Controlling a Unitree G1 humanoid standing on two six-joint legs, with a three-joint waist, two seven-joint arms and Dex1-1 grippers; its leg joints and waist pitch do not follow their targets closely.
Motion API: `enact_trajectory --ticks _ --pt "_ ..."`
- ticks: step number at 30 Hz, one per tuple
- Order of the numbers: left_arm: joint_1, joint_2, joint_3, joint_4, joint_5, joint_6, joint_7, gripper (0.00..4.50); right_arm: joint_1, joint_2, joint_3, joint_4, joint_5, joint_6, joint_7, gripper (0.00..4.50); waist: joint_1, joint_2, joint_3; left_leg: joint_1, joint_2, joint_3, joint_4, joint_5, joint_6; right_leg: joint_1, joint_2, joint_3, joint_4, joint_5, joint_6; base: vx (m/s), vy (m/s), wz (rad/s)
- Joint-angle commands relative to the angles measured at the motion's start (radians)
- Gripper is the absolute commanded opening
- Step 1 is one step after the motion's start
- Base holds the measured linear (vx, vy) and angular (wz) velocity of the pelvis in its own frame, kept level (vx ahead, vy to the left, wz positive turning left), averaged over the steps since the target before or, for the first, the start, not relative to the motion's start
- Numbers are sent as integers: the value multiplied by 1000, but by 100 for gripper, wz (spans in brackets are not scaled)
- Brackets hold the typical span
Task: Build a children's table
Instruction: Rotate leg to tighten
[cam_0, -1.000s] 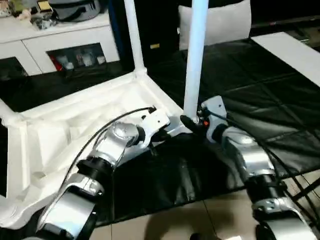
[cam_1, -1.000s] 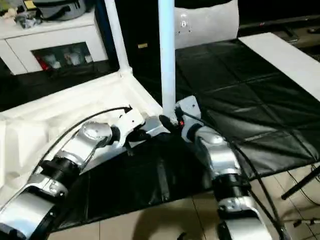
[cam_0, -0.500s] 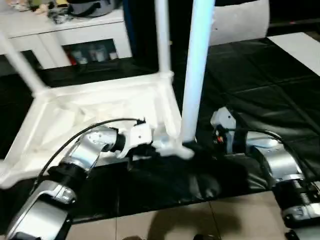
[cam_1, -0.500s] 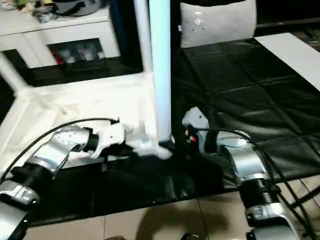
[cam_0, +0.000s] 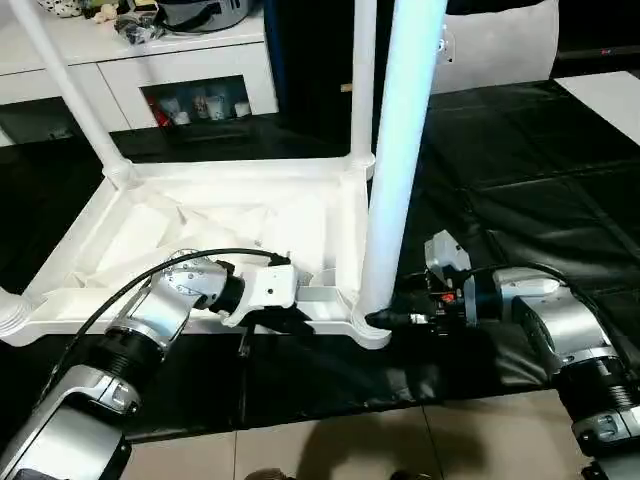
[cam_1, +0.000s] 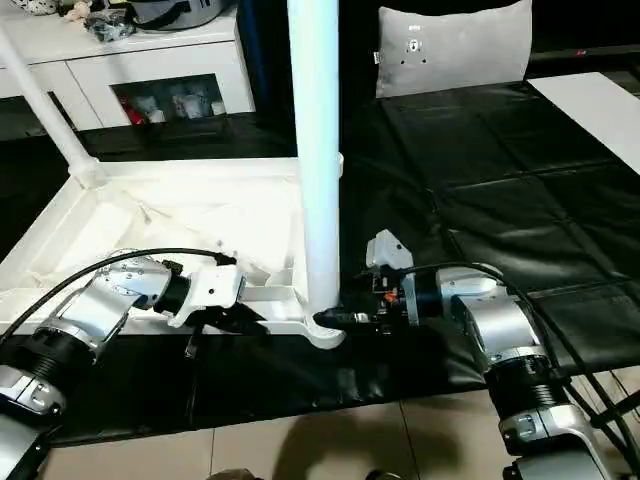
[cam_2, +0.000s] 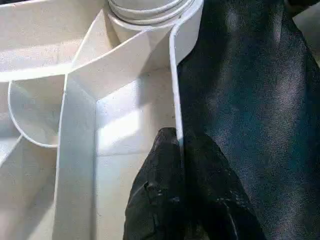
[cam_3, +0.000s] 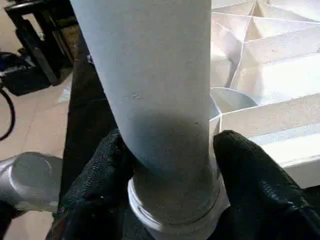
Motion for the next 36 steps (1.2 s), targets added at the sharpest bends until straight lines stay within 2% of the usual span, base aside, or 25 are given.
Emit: enact_trajectory --ticks 1,3,5,10,11,12,13,16,17,18,19,20,21,22,23,24,25,26,27,28,31,32,33,34,36 --pt "15 16 -43 -9 23 -22 -45 0 -11 -9 1 -24 19 22 9 238 3 -23 -77 -4 69 -22 -64 -10 119 71 -87 80 -62 -290 -10 0 0 0" --pt "15 15 -43 -8 23 -22 -45 0 -9 -9 3 -26 20 25 13 233 4 -22 -77 -5 69 -22 -64 -10 118 71 -87 78 -63 -296 -8 0 0 0" --pt "15 14 -42 -9 23 -21 -46 0 -7 -9 4 -29 24 32 19 206 3 -23 -77 -4 68 -22 -64 -11 115 71 -86 78 -64 -303 -4 0 0 0" --pt "17 12 -40 -12 30 2 -30 0 2 1 1 -40 28 32 4 197 4 -26 -77 -5 66 -20 -64 -7 113 72 -85 77 -65 -308 3 0 0 0" --pt "17 6 -36 -14 34 23 -10 0 8 11 -3 -52 34 40 -12 197 4 -27 -77 -5 66 -21 -64 -7 113 71 -85 77 -66 -312 4 0 0 0" --pt "18 -35 -8 -33 24 133 70 0 23 62 -11 -74 11 71 -135 197 1 -25 -76 -4 71 -21 -65 1 110 71 -86 79 -64 -304 0 0 0 0" --pt "18 -35 -8 -33 24 133 70 0 23 62 -11 -74 11 71 -135 197 1 -26 -75 -2 75 -23 -66 9 105 71 -88 80 -64 -303 -2 0 0 0" --pt "11 -78 8 -48 29 218 151 0 24 119 -18 -76 -33 99 -282 196 -12 -30 -66 -1 58 -19 -71 -48 71 72 -86 70 -85 -407 21 0 0 0" --pt "-4 -115 24 -40 26 267 211 0 10 164 -31 -54 -60 117 -391 196 -18 -26 -61 6 51 -15 -70 -93 58 68 -83 63 -99 -475 46 0 0 0" --pt "-32 -171 50 -22 27 340 310 0 -13 231 -50 -19 -97 138 -546 196 -27 -26 -57 10 52 -13 -71 -109 46 66 -81 61 -105 -498 55 0 0 0" --pt "-42 -188 57 -13 30 362 343 0 -21 251 -56 -7 -107 142 -590 195 -46 -24 -51 17 45 -15 -67 -152 25 63 -75 43 -123 -553 77 0 0 0" --pt "-62 -211 66 5 38 383 394 0 -34 286 -64 16 -124 145 -668 195 -63 -18 -53 27 42 -18 -63 -193 17 64 -72 28 -136 -582 103 0 0 0" --pt "-76 -227 72 18 44 397 428 0 -44 310 -70 31 -136 148 -723 194 -80 -11 -56 24 54 -28 -70 -220 27 75 -74 26 -135 -549 106 0 0 0" --pt "-90 -246 80 28 51 414 472 0 -53 338 -77 47 -144 149 -783 194 -87 -6 -56 22 64 -32 -75 -236 34 80 -74 27 -132 -524 103 0 0 0" --pt "-102 -261 88 38 57 428 510 0 -61 360 -83 61 -149 147 -830 194 -101 -1 -57 20 81 -43 -85 -279 39 83 -77 35 -121 -477 89 0 0 0" --pt "-112 -274 88 47 68 431 541 0 -76 391 -101 92 -139 139 -882 194 -107 4 -55 21 83 -46 -89 -302 37 83 -79 37 -118 -465 81 0 0 0" --pt "-119 -290 93 50 79 441 573 0 -94 425 -112 125 -136 120 -936 194 -116 -2 -59 19 77 -47 -90 -311 36 85 -87 45 -114 -432 63 0 0 0" --pt "-120 -293 95 50 79 442 577 0 -97 429 -111 130 -138 114 -941 194 -121 0 -58 18 70 -45 -87 -307 33 83 -91 47 -114 -430 52 0 0 0" --pt "-117 -301 100 44 82 450 587 0 -99 439 -104 132 -152 91 -946 194 -124 -1 -60 13 51 -37 -78 -256 39 84 -97 47 -118 -440 34 0 0 0" --pt "-115 -303 102 41 85 454 590 0 -98 443 -104 129 -160 82 -947 249 -124 -3 -60 11 49 -35 -77 -237 44 84 -97 48 -120 -438 32 0 0 0" --pt "-97 -282 101 33 102 443 592 0 -87 435 -115 111 -163 42 -923 269 -113 -4 -68 1 57 -37 -76 -133 75 89 -97 57 -101 -344 2 0 0 0" --pt "-89 -272 98 29 102 440 591 0 -81 425 -115 106 -165 25 -910 283 -113 -4 -68 1 57 -37 -76 -133 75 89 -97 57 -101 -344 2 0 0 0" --pt "-83 -264 95 24 100 440 590 0 -76 416 -113 101 -168 12 -901 298 -109 -5 -71 -3 61 -40 -75 -98 86 89 -98 62 -87 -289 -14 0 0 0" --pt "-80 -255 93 24 100 430 582 0 -67 406 -113 93 -163 6 -882 307 -108 -9 -73 -5 61 -39 -73 -83 91 90 -97 63 -83 -270 -19 0 0 0" --pt "-77 -248 91 24 99 423 578 0 -61 397 -114 87 -157 -1 -869 317 -100 -8 -78 -12 60 -38 -67 -24 117 91 -98 69 -68 -198 -37 0 0 0"
